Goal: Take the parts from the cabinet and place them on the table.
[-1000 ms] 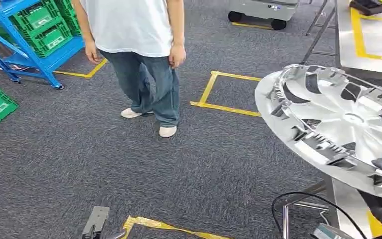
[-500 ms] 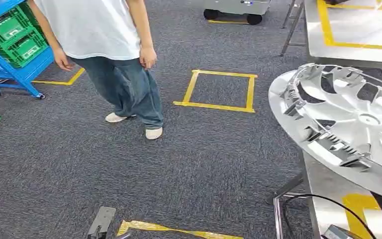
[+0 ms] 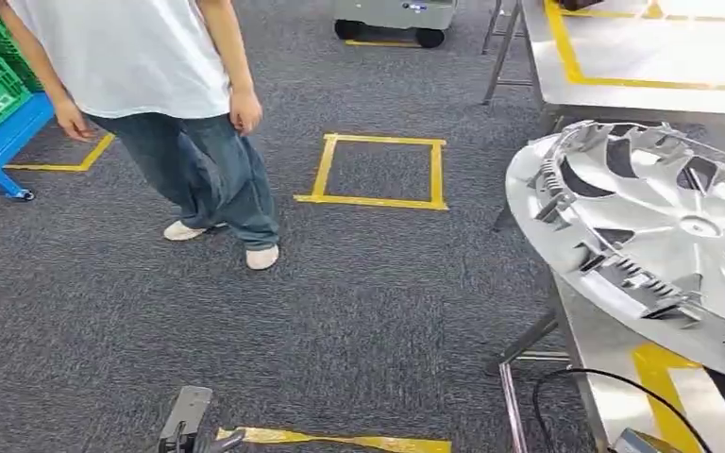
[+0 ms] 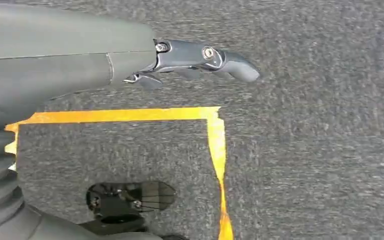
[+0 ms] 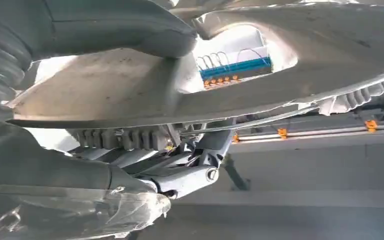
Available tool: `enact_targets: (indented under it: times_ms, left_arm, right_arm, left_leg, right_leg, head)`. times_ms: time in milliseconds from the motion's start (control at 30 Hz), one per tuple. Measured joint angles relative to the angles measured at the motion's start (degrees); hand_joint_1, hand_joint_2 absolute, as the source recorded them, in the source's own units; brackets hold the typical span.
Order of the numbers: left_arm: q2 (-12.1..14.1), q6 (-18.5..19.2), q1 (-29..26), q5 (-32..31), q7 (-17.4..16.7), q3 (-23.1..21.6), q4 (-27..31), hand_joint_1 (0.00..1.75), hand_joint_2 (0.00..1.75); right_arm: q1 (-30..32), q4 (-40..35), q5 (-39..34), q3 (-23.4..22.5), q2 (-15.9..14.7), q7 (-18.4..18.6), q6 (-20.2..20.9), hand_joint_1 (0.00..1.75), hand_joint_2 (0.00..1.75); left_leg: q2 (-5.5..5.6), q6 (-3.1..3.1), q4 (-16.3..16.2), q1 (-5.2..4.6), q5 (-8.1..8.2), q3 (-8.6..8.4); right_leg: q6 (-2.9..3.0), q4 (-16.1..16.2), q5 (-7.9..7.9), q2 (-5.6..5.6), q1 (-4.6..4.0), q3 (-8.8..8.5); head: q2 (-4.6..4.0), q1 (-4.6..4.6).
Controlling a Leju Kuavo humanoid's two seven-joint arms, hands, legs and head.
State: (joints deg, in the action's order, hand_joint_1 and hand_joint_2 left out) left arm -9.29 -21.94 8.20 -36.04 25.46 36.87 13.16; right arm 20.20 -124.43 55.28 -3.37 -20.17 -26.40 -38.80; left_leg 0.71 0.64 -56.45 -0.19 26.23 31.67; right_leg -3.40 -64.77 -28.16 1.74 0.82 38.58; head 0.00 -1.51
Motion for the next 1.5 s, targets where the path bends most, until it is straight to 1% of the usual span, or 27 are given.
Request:
enact_targets:
  times_ms: [67, 133, 167, 233, 267, 333, 400, 433, 467, 567, 600, 633, 700, 767, 800, 867, 933, 967, 1033, 1100, 1133, 1200, 1267, 1300, 1333, 1433, 1500]
  left_arm:
    - [0.0, 0.0, -0.07, 0.06, 0.15, 0.02, 0.0, 0.0, 1.75]
    - [0.0, 0.0, -0.07, 0.07, 0.17, 0.02, 0.0, 0.0, 1.75]
    - [-0.02, 0.02, -0.05, 0.07, 0.17, 0.02, 0.0, 0.0, 1.75]
    - [-0.11, 0.04, -0.03, 0.07, 0.17, 0.02, 0.0, 0.0, 1.75]
    - [-0.02, 0.09, -0.01, 0.09, 0.17, 0.02, 0.0, 0.0, 1.75]
    - [0.09, 0.13, 0.11, 0.11, 0.15, 0.02, 0.0, 0.0, 1.75]
    - [0.11, 0.13, 0.23, 0.26, 0.15, 0.04, 0.0, 0.0, 1.75]
    - [0.13, 0.13, 0.34, 0.5, 0.15, 0.04, 0.0, 0.0, 1.75]
    - [0.13, 0.11, 0.44, 0.65, 0.15, 0.04, 0.0, 0.0, 1.75]
    - [0.15, 0.11, 0.39, 0.83, -0.02, 0.07, 0.0, 0.0, 1.75]
    - [0.15, 0.11, 0.32, 0.85, -0.04, 0.07, 0.0, 0.0, 1.75]
    - [0.15, 0.07, 0.28, 0.85, -0.09, 0.09, 0.0, 0.0, 1.75]
    - [0.17, 0.0, 0.28, 0.88, -0.18, 0.13, 0.0, 0.0, 1.75]
    - [0.33, 0.0, 0.32, 0.63, -0.18, 0.15, 0.0, 0.0, 1.75]
    - [0.39, -0.02, 0.37, 0.59, -0.2, 0.15, 0.0, 0.0, 1.75]
    - [0.39, -0.15, 0.47, 0.59, -0.24, 0.15, 0.0, 0.0, 1.75]
    - [0.46, -0.22, 0.5, 0.61, -0.37, 0.15, 0.0, 0.0, 1.75]
    - [0.42, -0.22, 0.56, 0.66, -0.37, 0.15, 0.0, 0.0, 1.75]
    - [0.33, -0.31, 0.51, 1.14, -0.35, 0.17, 0.0, 0.0, 1.75]
    - [0.28, -0.35, 0.36, 1.33, -0.35, 0.24, 0.0, 0.0, 1.75]
    - [0.28, -0.35, 0.34, 1.44, -0.35, 0.26, 0.0, 0.0, 1.75]
    - [0.2, -0.35, 0.37, 1.66, -0.35, 0.26, 0.0, 0.0, 1.75]
    - [0.11, -0.35, 0.4, 2.23, 0.06, 0.3, 0.0, 0.0, 1.75]
    - [0.3, -0.35, 0.46, 2.49, 0.39, 0.35, 0.04, 0.0, 1.75]
    - [0.28, -0.35, 0.54, 2.79, 0.72, 0.42, 0.04, 0.0, 1.75]
    - [0.35, -0.37, 0.71, 3.58, 1.24, 0.59, 0.07, 0.0, 1.75]
    - [0.35, -0.42, 0.81, 3.69, 1.44, 0.63, 0.07, 0.0, 1.75]
  right_arm:
    - [-0.02, 0.0, 0.0, 0.0, 0.04, 0.0, 0.0, 1.75, 1.75]
    - [0.0, 0.0, 0.0, 0.0, 0.09, 0.0, 0.0, 1.75, 1.75]
    - [0.01, 0.0, 0.0, 0.0, 0.11, 0.0, 0.0, 1.75, 1.75]
    - [0.08, 0.0, -0.04, -0.11, 0.11, 0.04, 0.0, 1.75, 1.75]
    - [-0.05, 0.0, -0.04, -0.18, 0.13, 0.04, 0.0, 1.75, 1.75]
    - [-0.25, 0.0, -0.04, -0.17, 0.13, 0.33, 0.0, 1.75, 1.75]
    - [-0.39, 0.02, -0.04, -0.17, 0.13, 0.63, 0.0, 1.75, 1.75]
    - [-0.48, 0.0, -0.07, -0.17, 0.13, 0.81, 0.0, 1.75, 1.75]
    - [-0.61, 0.0, -0.04, -0.17, 0.13, 1.03, 0.0, 1.75, 1.75]
    - [-1.18, 0.02, 0.07, -0.17, 0.13, 1.36, 0.0, 1.75, 1.75]
    - [-1.18, 0.02, 0.11, -0.17, 0.13, 1.49, 0.0, 1.75, 1.75]
    - [-1.2, 0.02, 0.11, -0.17, 0.13, 1.7, 0.0, 1.75, 1.75]
    - [-1.25, 0.02, 0.13, -0.17, 0.13, 1.86, 0.0, 1.75, 1.75]
    - [-1.36, 0.02, 0.24, -0.15, 0.13, 2.1, 0.0, 1.75, 1.75]
    - [-1.57, 0.02, 0.28, -0.17, 0.11, 2.19, 0.0, 1.75, 1.75]
    - [-1.74, 0.02, 0.31, -0.17, 0.0, 2.32, 0.0, 1.75, 1.75]
    - [-1.74, 0.02, 0.31, -0.17, 0.0, 2.43, 0.0, 1.75, 1.75]
    - [-1.66, 0.02, 0.31, -0.2, -0.11, 2.51, 0.0, 1.75, 1.75]
    - [-2.01, 0.02, 0.44, -0.2, -0.35, 2.49, 0.0, 1.75, 1.75]
    - [-2.03, 0.02, 0.39, -0.22, -0.44, 2.54, 0.0, 1.75, 1.75]
    - [-2.03, 0.02, 0.39, -0.22, -0.46, 2.54, 0.0, 1.75, 1.75]
    - [-2.02, 0.02, 0.33, -0.22, -0.5, 2.69, 0.0, 1.75, 1.75]
    - [-2.12, 0.02, 0.26, -0.24, -0.81, 2.78, 0.0, 1.75, 1.75]
    - [-2.35, 0.11, 0.28, -0.24, -0.85, 2.78, 0.0, 1.75, 1.75]
    - [-2.35, 0.11, 0.28, -0.24, -0.94, 2.84, 0.0, 1.75, 1.75]
    - [-2.07, 0.15, 0.48, -0.35, -1.18, 3.28, 0.0, 1.75, 1.75]
    - [-1.77, 0.07, 0.48, -0.72, -1.31, 3.37, 0.0, 1.75, 1.75]
  left_leg:
    - [-0.89, 0.1, -0.02, -0.1, 0.07, 0.01]
    - [-1.72, 0.1, -0.04, -0.11, 0.1, -0.08]
    - [-2.06, 0.03, -0.06, -0.09, 0.16, -0.16]
    - [-2.71, -0.39, -0.17, 0.01, 0.48, -0.5]
    - [-2.93, -0.77, -0.32, -0.23, 0.71, -0.59]
    - [-3.09, -1.21, -0.65, -0.63, 0.82, -0.4]
    - [-3.6, -1.58, -0.44, -0.47, 0.63, -0.44]
    - [-3.5, -1.99, -0.5, -0.34, 0.99, -0.35]
    - [-2.38, -2.36, -1.53, -0.23, 2.0, 0.03]
    - [-1.29, -2.55, -14.53, -0.2, 8.43, 6.26]
    - [-1.27, -2.47, -18.22, -0.21, 9.47, 8.22]
    - [-1.26, -2.32, -19.28, -0.21, 9.02, 8.97]
    - [-1.12, -1.87, -14.07, -0.24, 4.76, 6.77]
    - [0.76, -1.35, -4.08, -0.22, -0.02, 1.79]
    - [2.09, -1.1, -1.5, -0.26, 0.19, 0.6]
    - [1.6, -1.25, -0.76, -0.35, 0.38, 0.57]
    - [0.92, -0.57, -0.2, -0.43, -0.08, 0.52]
    - [0.35, -0.19, 0.33, -0.2, -0.46, 0.26]
    - [-0.22, 0.22, 0.37, -0.21, -0.47, 0.25]
    - [-1.0, 0.34, 0.34, -0.26, -0.4, 0.28]
    - [-1.48, 0.34, 0.33, -0.26, -0.39, 0.24]
    - [-2.07, 0.21, 0.29, -0.21, -0.27, 0.14]
    - [-2.65, -0.3, 0.02, -0.14, 0.08, -0.14]
    - [-2.75, -0.68, -0.2, -0.73, 0.3, -0.06]
    - [-2.88, -0.89, -0.61, -0.82, 0.4, 0.06]
    - [-3.66, -1.34, -0.46, -0.64, 0.31, -0.02]
    - [-2.2, -2.06, -2.67, -0.45, 2.44, 0.89]
  right_leg:
    - [-0.31, -9.05, -3.91, -1.02, 0.02, 4.12]
    - [-0.54, -11.98, -4.07, -1.25, 0.05, 5.36]
    - [-0.6, -9.19, -2.24, -1.37, 0.1, 3.87]
    - [-0.7, 1.36, 2.41, -2.37, 0.25, -1.95]
    - [-0.91, 5.11, 2.26, -3.82, 0.22, -3.77]
    - [0.37, 5.21, 2.47, -2.75, 0.06, -4.08]
    - [1.04, 5.03, 2.47, -2.21, -0.18, -3.71]
    - [1.54, 5.29, 2.66, -1.95, -0.01, -3.78]
    - [1.92, 5.35, 2.74, -1.74, 0.03, -3.81]
    - [2.48, 5.36, 2.87, -0.91, -0.05, -3.58]
    - [2.5, 5.36, 2.87, -0.57, -0.13, -3.54]
    - [2.52, 5.36, 2.88, -0.1, -0.19, -3.55]
    - [2.51, 5.35, 2.9, 0.78, -0.21, -3.63]
    - [2.31, 5.36, 3.02, 1.62, -0.06, -3.74]
    - [2.0, 5.15, 3.04, 2.05, -0.32, -3.49]
    - [1.25, 5.43, 3.46, 2.72, 0.06, -2.97]
    - [0.43, 5.9, 3.82, 3.28, 0.25, -2.91]
    - [0.46, 5.04, 3.21, 1.85, 0.31, -2.3]
    - [-0.05, -1.55, -0.91, -0.64, 0.08, 0.67]
    - [-0.47, -10.28, -4.6, -1.1, 0.09, 4.63]
    - [-0.68, -12.18, -4.82, -1.17, 0.11, 5.45]
    - [-0.85, -7.12, -1.48, -1.41, 0.24, 2.7]
    - [-1.09, 3.61, 2.9, -3.03, 0.46, -3.32]
    - [-1.09, 5.26, 1.83, -4.47, 0.07, -4.12]
    - [-0.06, 5.5, 2.42, -3.34, 0.29, -4.42]
    - [1.03, 5.27, 2.45, -2.45, 0.07, -3.95]
    - [1.93, 5.47, 2.67, -1.92, 0.28, -4.04]
  head:
    - [-0.02, 0.07]
    - [0.0, 0.04]
    - [0.0, 0.07]
    - [0.0, 0.04]
    - [0.0, 0.07]
    - [0.0, 0.33]
    - [0.0, 0.33]
    - [0.0, 0.33]
    - [0.0, 0.46]
    - [0.0, 0.48]
    - [0.0, 0.5]
    - [0.0, 0.48]
    - [0.0, 0.48]
    - [0.0, 0.48]
    - [0.0, 0.48]
    - [0.0, 0.46]
    - [0.0, 0.42]
    - [0.0, 0.44]
    - [0.0, 0.11]
    - [0.0, 0.15]
    - [0.0, 0.22]
    - [0.0, 0.2]
    - [0.0, 0.2]
    - [0.0, 0.11]
    - [0.0, 0.39]
    - [0.0, 0.57]
    - [0.0, 0.66]
